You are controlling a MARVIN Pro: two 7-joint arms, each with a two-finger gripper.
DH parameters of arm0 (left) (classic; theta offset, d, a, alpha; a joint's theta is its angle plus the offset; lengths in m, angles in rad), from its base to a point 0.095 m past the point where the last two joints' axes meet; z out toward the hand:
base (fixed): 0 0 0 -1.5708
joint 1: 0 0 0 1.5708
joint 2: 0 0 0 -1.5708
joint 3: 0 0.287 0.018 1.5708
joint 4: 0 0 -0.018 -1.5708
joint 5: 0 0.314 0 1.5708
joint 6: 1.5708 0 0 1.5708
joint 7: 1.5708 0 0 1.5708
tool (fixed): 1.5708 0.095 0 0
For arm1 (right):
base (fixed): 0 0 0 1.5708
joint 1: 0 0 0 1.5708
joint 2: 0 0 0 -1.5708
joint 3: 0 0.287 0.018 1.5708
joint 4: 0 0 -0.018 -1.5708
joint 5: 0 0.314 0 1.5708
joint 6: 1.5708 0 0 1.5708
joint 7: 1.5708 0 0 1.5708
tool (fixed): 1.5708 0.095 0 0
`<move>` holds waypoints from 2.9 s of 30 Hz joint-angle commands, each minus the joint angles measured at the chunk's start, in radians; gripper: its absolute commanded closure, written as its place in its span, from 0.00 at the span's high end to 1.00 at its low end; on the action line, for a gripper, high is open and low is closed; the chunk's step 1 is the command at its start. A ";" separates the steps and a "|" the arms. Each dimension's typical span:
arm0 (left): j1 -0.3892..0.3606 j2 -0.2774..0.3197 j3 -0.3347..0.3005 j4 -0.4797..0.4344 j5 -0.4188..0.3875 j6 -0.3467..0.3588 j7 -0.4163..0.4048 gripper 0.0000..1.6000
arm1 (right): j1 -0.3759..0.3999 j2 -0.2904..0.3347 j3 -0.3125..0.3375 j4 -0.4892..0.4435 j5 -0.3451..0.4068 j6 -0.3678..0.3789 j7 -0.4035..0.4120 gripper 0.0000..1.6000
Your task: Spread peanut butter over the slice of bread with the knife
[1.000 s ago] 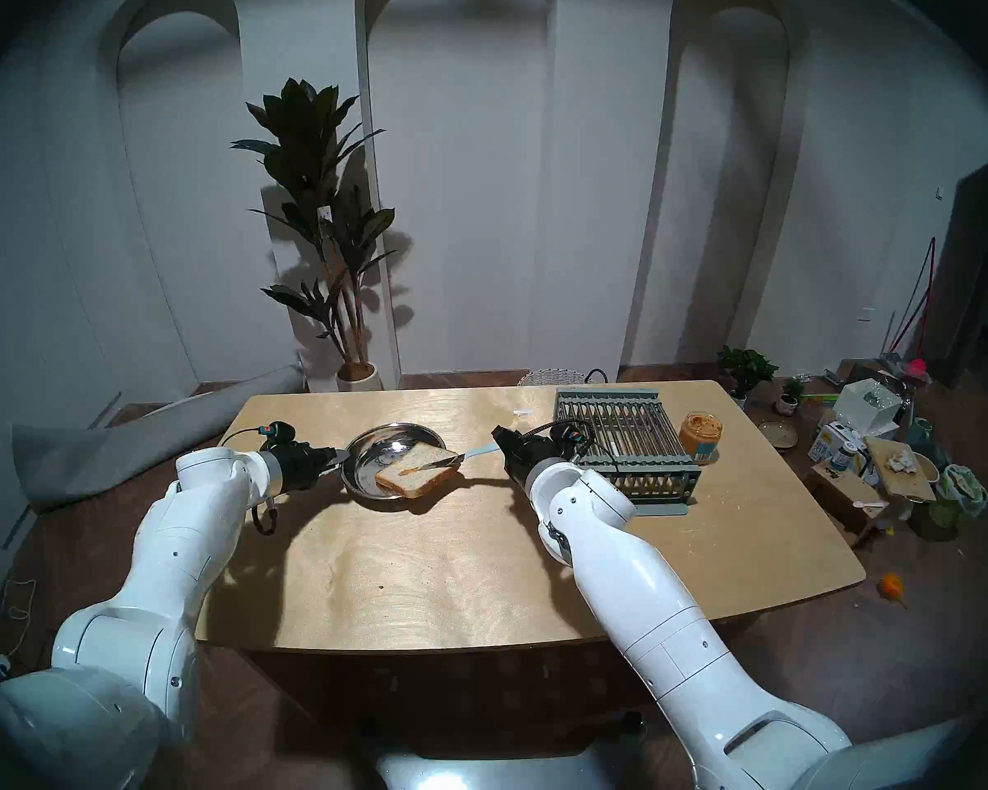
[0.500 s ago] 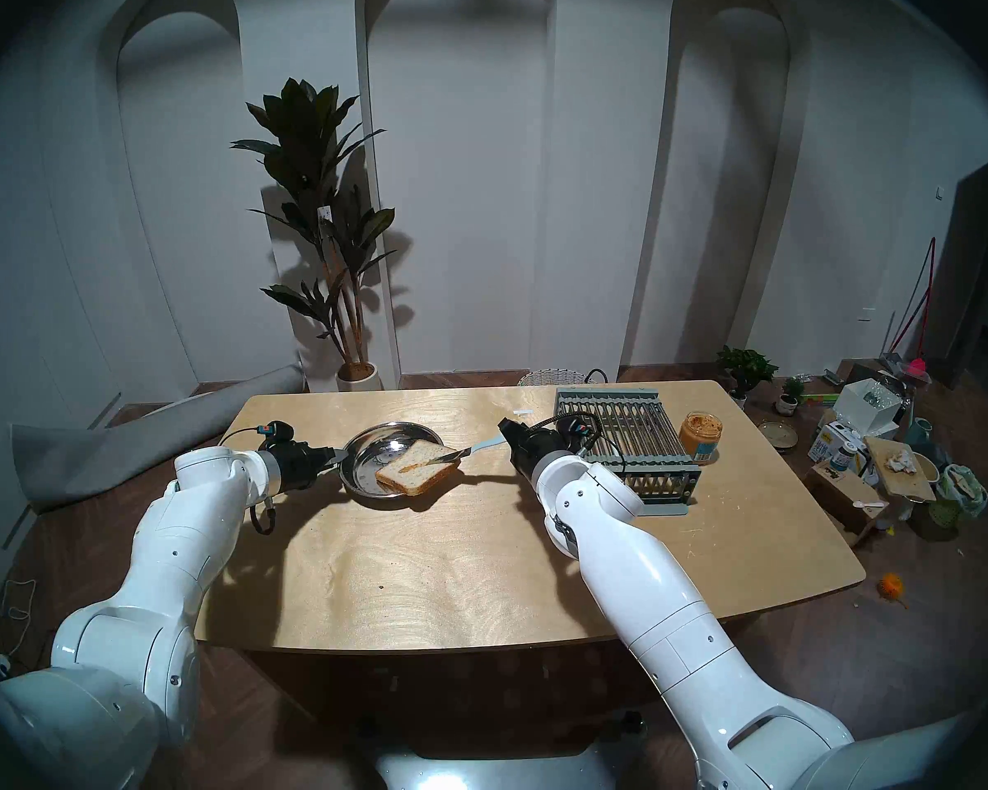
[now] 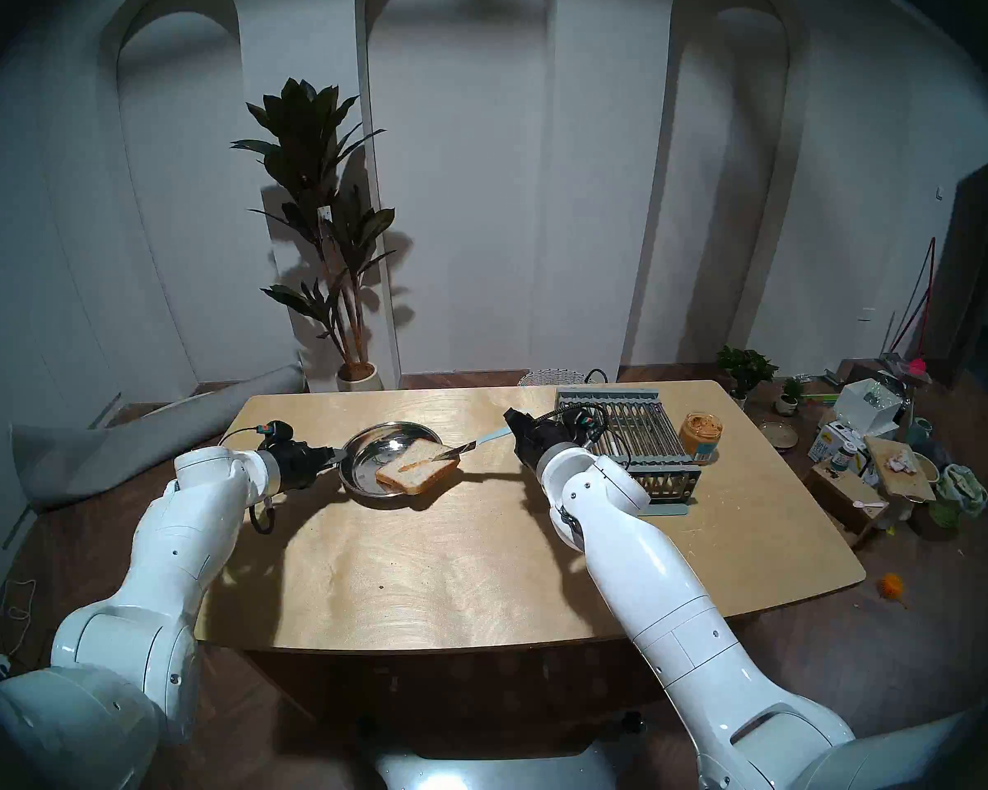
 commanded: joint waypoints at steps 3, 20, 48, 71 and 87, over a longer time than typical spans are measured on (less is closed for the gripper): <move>-0.022 0.002 -0.004 0.002 -0.001 -0.003 -0.004 0.00 | 0.025 0.003 0.007 -0.036 0.001 0.001 0.009 0.00; -0.020 -0.004 -0.014 -0.005 -0.002 -0.003 0.008 0.27 | 0.031 0.015 0.024 -0.065 0.030 0.010 0.026 0.00; 0.054 0.027 -0.141 -0.211 -0.094 -0.078 -0.049 1.00 | 0.037 0.074 0.041 -0.215 0.021 0.013 0.108 0.00; 0.203 0.043 -0.254 -0.480 -0.134 -0.172 -0.103 1.00 | -0.019 0.249 -0.051 -0.442 -0.375 -0.254 0.278 0.00; 0.347 0.040 -0.280 -0.679 -0.105 -0.295 -0.135 1.00 | -0.096 0.368 0.010 -0.443 -0.600 -0.469 0.309 0.00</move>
